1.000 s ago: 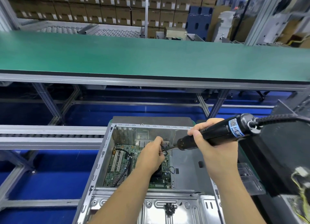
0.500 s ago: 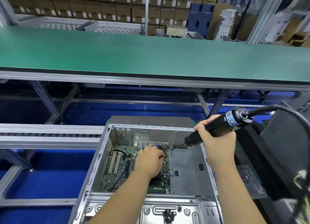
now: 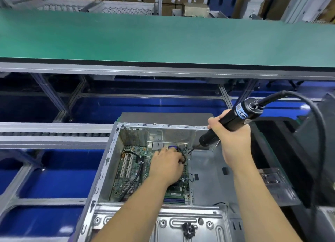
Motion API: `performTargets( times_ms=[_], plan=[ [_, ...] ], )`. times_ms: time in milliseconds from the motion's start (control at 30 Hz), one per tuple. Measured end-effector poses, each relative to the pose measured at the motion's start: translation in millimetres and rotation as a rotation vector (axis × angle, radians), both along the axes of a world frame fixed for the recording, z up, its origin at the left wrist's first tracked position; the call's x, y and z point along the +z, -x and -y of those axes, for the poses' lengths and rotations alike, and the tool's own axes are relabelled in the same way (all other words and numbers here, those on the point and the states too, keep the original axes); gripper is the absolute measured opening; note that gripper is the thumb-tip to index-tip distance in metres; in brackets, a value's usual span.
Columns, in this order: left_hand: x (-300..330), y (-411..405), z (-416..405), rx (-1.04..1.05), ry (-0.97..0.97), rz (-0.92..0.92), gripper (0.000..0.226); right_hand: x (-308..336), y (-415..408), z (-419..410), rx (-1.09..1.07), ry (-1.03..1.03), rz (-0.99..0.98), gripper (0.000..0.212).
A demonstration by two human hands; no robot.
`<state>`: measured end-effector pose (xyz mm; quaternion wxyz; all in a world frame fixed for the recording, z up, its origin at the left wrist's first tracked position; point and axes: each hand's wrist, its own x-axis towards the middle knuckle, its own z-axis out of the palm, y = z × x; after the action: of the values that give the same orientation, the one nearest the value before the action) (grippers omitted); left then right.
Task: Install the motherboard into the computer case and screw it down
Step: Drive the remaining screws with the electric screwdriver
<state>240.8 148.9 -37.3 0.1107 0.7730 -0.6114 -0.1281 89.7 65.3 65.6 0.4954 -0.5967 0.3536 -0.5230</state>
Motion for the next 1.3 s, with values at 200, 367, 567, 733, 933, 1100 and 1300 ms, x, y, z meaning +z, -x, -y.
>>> performTargets(
  times_ms=[200,367,567,733,933,1100,1300],
  plan=[
    [1.1,0.5,-0.2,-0.007,-0.002,0.011,0.028,-3.8,-3.0,2.7,-0.01,0.015,-0.013,0.016],
    [-0.9,0.5,0.1,0.004,-0.004,-0.003,0.026,-6.4,-3.1,3.7,-0.02,-0.004,-0.006,0.017],
    [-0.5,0.6,0.5,0.005,-0.008,-0.01,0.026,-6.4,-0.1,2.3,-0.018,-0.012,-0.004,0.02],
    [0.7,1.0,-0.3,0.006,-0.005,-0.009,0.026,-6.0,-1.5,0.3,-0.016,-0.012,-0.009,0.019],
    [1.6,1.1,-0.6,0.009,-0.004,-0.013,0.026,-5.3,-1.3,0.4,-0.014,-0.022,-0.006,0.019],
    [1.5,1.1,-0.5,0.009,-0.005,-0.008,0.026,-6.1,-3.8,-1.4,-0.013,-0.021,-0.01,0.019],
    [-0.2,0.8,0.3,0.008,-0.005,-0.003,0.025,-5.5,-6.6,-0.9,-0.014,-0.005,-0.01,0.016]
  ],
)
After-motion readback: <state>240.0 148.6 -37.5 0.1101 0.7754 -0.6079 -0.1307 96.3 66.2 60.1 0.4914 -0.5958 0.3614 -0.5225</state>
